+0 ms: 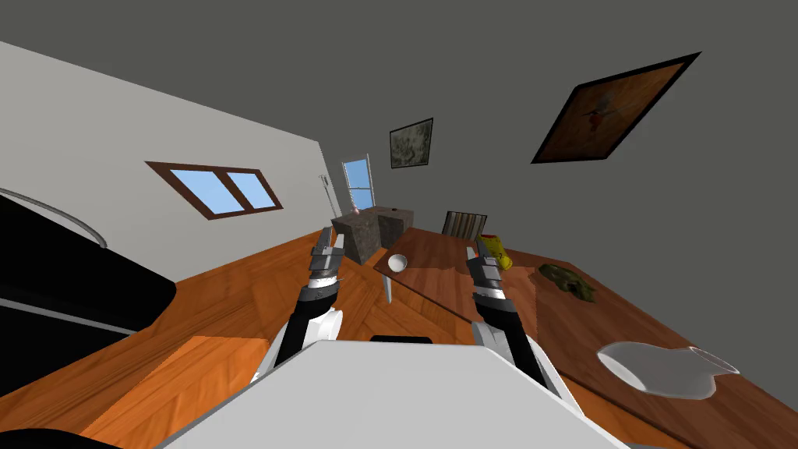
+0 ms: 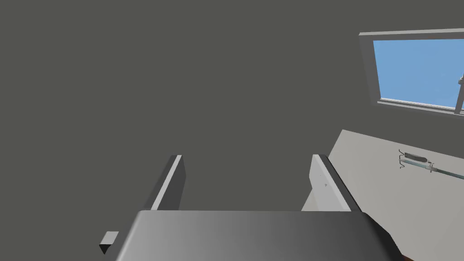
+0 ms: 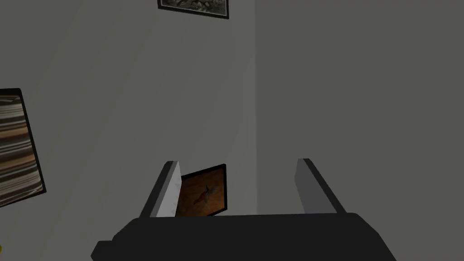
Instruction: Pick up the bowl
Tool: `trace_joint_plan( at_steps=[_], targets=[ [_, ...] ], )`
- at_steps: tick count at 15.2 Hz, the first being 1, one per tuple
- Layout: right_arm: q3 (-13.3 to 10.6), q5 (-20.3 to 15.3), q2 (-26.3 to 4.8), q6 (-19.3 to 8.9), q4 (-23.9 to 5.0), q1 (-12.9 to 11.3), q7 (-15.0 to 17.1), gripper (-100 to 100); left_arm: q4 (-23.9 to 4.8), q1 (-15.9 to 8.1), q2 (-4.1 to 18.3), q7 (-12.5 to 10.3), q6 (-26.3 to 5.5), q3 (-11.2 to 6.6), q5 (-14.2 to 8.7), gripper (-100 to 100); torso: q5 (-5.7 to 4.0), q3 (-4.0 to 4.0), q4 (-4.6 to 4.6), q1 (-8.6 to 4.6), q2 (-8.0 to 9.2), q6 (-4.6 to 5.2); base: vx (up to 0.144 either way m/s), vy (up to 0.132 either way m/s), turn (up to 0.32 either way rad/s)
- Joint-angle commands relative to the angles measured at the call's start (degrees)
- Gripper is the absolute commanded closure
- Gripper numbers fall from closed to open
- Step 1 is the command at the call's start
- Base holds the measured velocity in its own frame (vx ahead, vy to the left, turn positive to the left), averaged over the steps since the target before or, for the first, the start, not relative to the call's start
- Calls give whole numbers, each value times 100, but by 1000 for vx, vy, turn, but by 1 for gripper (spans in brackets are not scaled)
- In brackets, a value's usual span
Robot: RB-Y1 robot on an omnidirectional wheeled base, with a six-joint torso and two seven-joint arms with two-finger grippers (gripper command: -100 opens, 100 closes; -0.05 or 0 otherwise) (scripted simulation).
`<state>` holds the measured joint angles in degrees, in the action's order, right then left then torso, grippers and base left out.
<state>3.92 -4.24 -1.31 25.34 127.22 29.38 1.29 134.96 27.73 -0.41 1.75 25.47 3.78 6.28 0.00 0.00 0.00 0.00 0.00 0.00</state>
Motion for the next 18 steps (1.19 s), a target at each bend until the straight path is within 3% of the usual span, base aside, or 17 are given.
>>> trace_joint_plan(
  at_steps=[1,8,18],
  targets=[
    [-1,-59,-161,-9,-20,12,-13,-100,0,0,0,0,0,0,0,0,0,0,0,0,0,0,5,12,17],
    [-59,-533,-905,-85,-216,112,-125,-100,0,0,-1,0,0,1,0,0,8,-11,-5,39,-20,-2,38,83,50],
    [-301,-1578,-2067,-278,-758,342,-389,-100,0,1,-1,0,0,1,0,0,10,-18,-7,45,-31,-2,66,108,75]
  ],
)
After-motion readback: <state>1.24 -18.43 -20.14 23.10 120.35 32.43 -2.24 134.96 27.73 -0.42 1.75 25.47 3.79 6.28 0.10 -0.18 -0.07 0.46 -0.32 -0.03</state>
